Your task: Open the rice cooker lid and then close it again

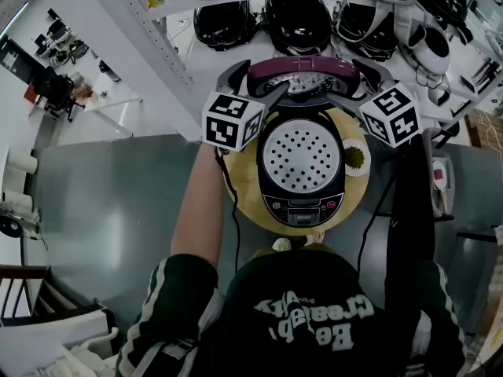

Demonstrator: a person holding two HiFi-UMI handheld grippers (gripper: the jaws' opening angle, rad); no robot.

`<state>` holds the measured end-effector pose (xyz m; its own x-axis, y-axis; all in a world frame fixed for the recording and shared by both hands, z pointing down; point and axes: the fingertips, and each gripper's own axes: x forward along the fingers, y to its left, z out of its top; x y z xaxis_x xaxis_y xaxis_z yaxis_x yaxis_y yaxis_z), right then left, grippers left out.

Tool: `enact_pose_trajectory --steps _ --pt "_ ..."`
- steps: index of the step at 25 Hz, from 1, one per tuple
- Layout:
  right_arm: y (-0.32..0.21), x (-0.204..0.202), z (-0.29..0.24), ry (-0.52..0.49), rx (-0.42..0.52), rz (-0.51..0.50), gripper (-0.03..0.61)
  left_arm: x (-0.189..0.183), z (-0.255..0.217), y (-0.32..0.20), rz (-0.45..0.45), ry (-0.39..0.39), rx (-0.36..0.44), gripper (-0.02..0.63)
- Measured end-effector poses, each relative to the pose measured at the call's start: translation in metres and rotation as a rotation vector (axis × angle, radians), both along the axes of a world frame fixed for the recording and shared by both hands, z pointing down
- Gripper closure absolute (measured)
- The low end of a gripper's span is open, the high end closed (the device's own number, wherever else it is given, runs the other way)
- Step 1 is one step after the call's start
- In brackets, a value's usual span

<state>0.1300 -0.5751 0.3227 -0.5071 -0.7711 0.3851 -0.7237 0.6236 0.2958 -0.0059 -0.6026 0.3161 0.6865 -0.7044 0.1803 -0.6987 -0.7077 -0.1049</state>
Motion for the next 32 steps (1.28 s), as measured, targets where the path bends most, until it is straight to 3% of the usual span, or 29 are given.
enact_pose_trajectory --steps 9,19,28,32 --pt "0.05 -0.009 0.015 0.008 -0.003 0.051 0.132 -0.008 0.011 0.052 0.053 0.057 -0.015 0.232" --pt "0.114 -0.016 0.053 -0.007 -0.062 0.09 0.132 -0.013 0.047 0.12 0.12 0.049 -0.058 0.227" --pt "0.165 -0.021 0.1 -0.02 -0.137 0.042 0.141 -0.013 0.091 0.168 0.11 0.064 -0.162 0.216" --pt "0.179 -0.023 0.117 -0.049 -0.16 0.023 0.143 -0.007 0.11 0.184 0.078 0.031 -0.165 0.216"
